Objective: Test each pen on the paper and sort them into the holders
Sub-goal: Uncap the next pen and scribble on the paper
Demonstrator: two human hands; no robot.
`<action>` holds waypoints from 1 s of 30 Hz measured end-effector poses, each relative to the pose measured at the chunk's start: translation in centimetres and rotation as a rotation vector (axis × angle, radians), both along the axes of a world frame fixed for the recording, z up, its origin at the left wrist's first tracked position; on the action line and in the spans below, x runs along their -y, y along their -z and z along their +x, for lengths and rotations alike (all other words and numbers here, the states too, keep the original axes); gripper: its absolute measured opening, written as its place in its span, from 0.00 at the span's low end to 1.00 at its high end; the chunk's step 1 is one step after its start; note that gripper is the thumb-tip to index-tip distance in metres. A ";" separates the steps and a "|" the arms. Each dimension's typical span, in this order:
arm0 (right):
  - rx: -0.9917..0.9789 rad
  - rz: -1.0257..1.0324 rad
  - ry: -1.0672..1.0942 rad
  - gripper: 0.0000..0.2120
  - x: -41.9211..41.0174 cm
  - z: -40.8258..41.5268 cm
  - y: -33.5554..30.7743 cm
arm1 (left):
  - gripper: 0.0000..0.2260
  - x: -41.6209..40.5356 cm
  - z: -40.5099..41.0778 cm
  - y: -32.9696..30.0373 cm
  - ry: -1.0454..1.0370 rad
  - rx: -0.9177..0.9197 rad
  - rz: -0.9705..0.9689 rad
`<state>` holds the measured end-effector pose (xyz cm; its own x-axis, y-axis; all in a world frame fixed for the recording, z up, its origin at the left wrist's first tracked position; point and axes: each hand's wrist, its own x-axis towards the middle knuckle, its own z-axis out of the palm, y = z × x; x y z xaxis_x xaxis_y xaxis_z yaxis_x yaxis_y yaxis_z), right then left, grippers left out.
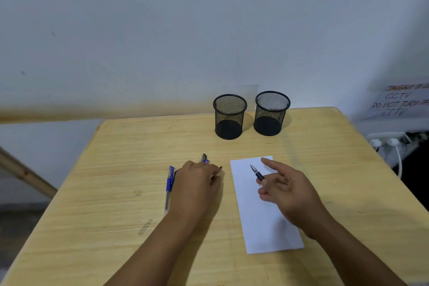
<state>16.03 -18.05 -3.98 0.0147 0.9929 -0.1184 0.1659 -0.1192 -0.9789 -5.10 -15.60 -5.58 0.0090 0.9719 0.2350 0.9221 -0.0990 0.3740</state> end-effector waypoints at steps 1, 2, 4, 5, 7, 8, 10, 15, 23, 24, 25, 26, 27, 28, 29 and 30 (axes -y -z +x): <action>-0.003 0.014 0.002 0.17 0.1 0.0 0.0 | 0.12 0.0 0.1 0.1 -0.009 -0.008 0.005; 0.005 0.028 0.003 0.16 0.1 0.0 0.1 | 0.12 -0.1 0.2 0.3 -0.017 -0.016 0.009; 0.005 0.045 0.019 0.15 0.1 -0.2 0.3 | 0.11 -0.2 0.2 0.6 -0.021 -0.021 0.011; -0.004 0.048 0.031 0.15 0.1 -0.2 0.3 | 0.11 -0.2 0.1 0.7 -0.018 -0.021 0.011; -0.030 0.048 0.049 0.16 -0.1 -0.4 0.5 | 0.10 -0.3 -0.1 0.8 -0.033 -0.036 0.004; -0.044 0.044 0.048 0.16 -0.1 -0.4 0.5 | 0.09 -0.4 -0.1 0.8 -0.050 -0.054 0.001; -0.063 0.029 0.024 0.17 -0.2 -0.5 0.5 | 0.09 -0.3 0.0 0.7 -0.074 -0.077 -0.002; -0.069 0.039 -0.034 0.17 -0.3 -0.6 0.8 | 0.12 1.4 0.9 1.2 0.030 -0.053 0.038; -0.290 -0.004 -0.052 0.16 -0.9 -0.8 0.5 | 0.26 4.8 2.6 2.1 0.233 -0.025 -0.057; -0.251 0.032 -0.064 0.16 -0.9 -0.8 0.6 | 0.28 4.9 2.5 2.2 0.254 -0.061 -0.074; -0.183 0.070 -0.063 0.16 -0.9 -0.7 0.8 | 0.30 4.9 2.5 2.3 0.268 -0.087 -0.092; -0.107 0.105 -0.044 0.17 -1.0 -0.7 0.9 | 0.30 5.0 2.5 2.3 0.276 -0.102 -0.113; -0.055 0.126 -0.016 0.18 -1.2 -0.8 1.0 | 0.31 5.0 2.5 2.3 0.280 -0.108 -0.133; -0.035 0.128 0.020 0.16 -1.4 -1.1 0.9 | 0.31 4.9 2.6 2.3 0.281 -0.111 -0.144; -0.043 0.118 0.066 0.14 -1.7 -1.5 0.9 | 0.31 5.0 2.6 2.2 0.279 -0.111 -0.146; -0.050 0.106 0.113 0.11 -2.0 -1.9 0.8 | 0.32 4.9 2.6 2.1 0.277 -0.112 -0.143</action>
